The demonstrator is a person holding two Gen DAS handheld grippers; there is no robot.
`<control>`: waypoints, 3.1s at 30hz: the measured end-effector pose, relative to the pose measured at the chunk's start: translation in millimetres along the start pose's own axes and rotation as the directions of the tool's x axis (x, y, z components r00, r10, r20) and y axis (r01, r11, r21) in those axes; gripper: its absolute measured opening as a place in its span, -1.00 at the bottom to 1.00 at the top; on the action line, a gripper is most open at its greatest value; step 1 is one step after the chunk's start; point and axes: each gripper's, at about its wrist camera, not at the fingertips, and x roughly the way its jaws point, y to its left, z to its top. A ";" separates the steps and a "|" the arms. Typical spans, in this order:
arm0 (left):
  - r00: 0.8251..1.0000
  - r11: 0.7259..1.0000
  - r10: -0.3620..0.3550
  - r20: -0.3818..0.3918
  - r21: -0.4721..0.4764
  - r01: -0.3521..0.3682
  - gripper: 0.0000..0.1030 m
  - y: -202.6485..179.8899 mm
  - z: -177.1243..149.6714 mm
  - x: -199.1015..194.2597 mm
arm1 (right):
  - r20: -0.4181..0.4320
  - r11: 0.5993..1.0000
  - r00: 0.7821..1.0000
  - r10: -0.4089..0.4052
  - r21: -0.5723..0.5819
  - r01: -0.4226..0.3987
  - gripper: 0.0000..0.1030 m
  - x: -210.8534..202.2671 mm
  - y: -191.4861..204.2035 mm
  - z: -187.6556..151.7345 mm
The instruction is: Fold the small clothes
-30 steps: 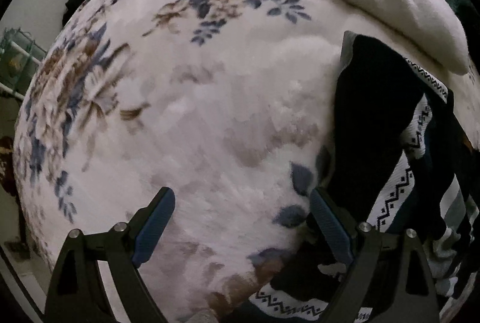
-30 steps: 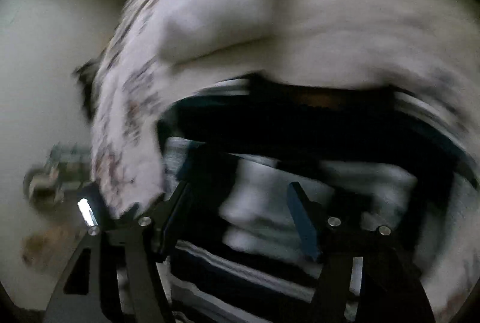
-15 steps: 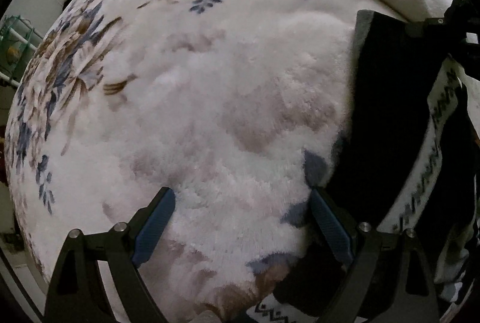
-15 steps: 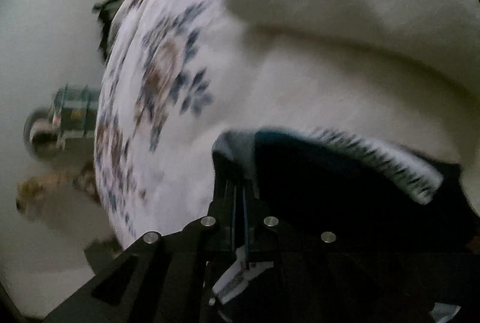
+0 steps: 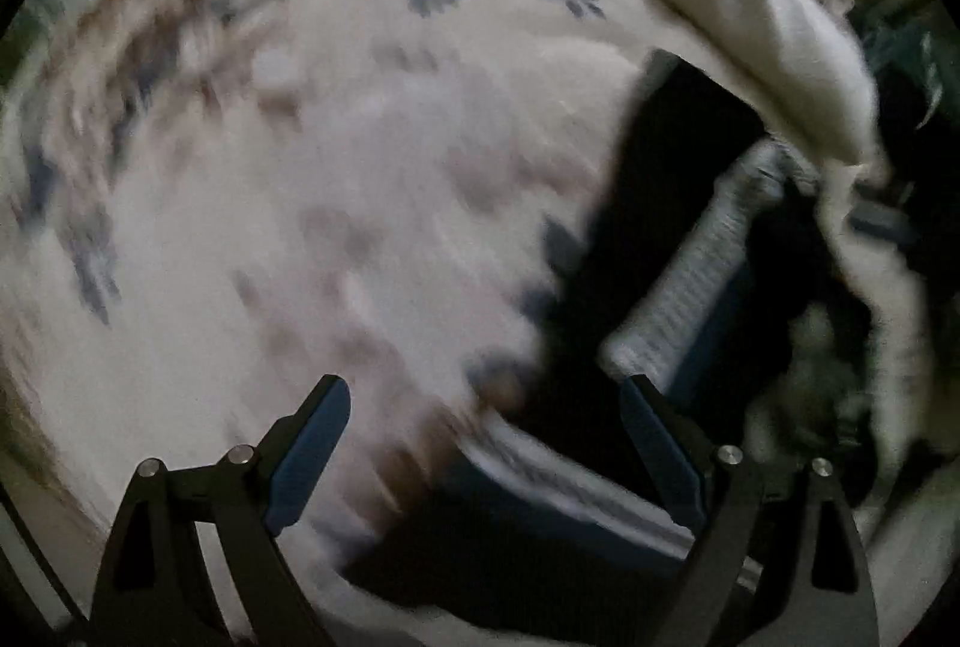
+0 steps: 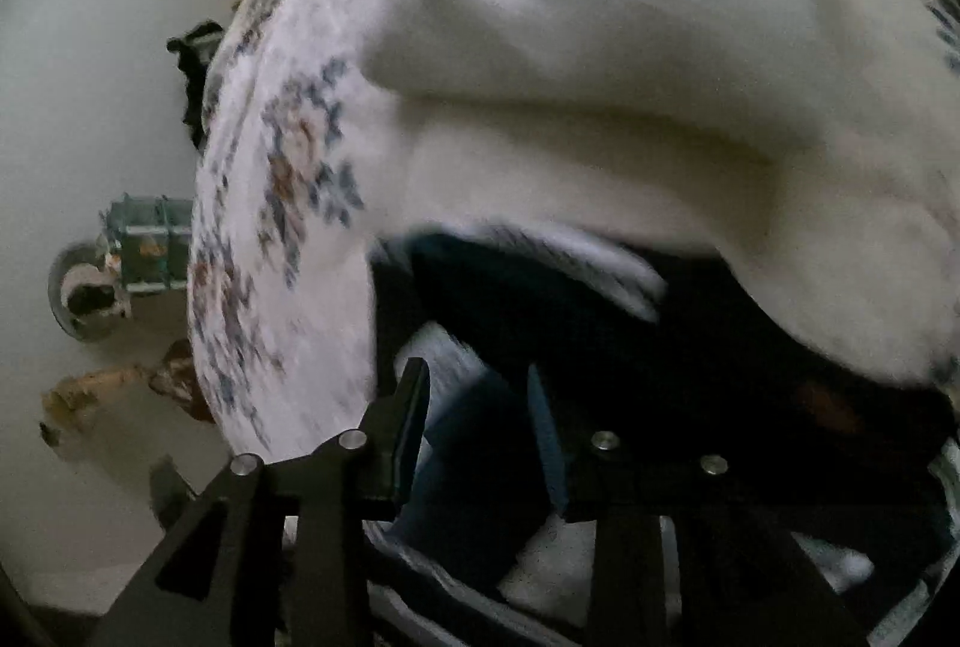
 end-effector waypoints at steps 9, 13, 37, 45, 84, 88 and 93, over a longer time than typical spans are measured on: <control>0.943 0.942 -0.318 -0.102 -0.143 0.302 0.05 -55.0 -4.6 67.5 | -0.079 0.998 0.995 -0.060 -0.011 0.060 -0.30 13.0 -54.7 -46.4; 0.965 0.965 -0.249 -0.088 -0.109 0.239 -0.69 -73.9 -0.9 78.7 | -0.093 0.998 0.994 -0.053 -0.017 0.052 -0.30 29.3 -58.7 -46.9; 0.922 0.928 -0.360 -0.143 -0.155 0.339 -0.04 -42.0 -44.8 36.9 | -0.017 0.995 0.995 -0.095 0.022 0.095 -0.23 -16.6 -63.3 -47.8; 0.848 0.824 -0.507 -0.154 -0.376 0.424 -0.01 -74.9 -67.2 88.8 | -0.066 0.974 0.972 -0.224 -0.034 0.222 0.02 -10.4 -80.0 -80.9; 0.947 0.846 0.299 0.118 0.427 -0.320 0.97 -61.7 -105.1 67.2 | 0.141 0.872 0.964 -0.225 0.471 0.135 0.16 -96.2 -183.6 -220.3; 0.965 0.896 0.235 0.119 0.358 -0.262 1.00 -50.0 -99.3 71.4 | 0.166 0.847 0.976 -0.140 0.531 0.031 -0.61 -57.8 -195.5 -216.5; 0.970 0.898 0.233 0.061 0.369 -0.239 1.00 -44.8 -89.8 66.1 | 0.373 0.899 0.921 -0.113 0.434 -0.066 -0.89 -98.9 -141.7 -212.8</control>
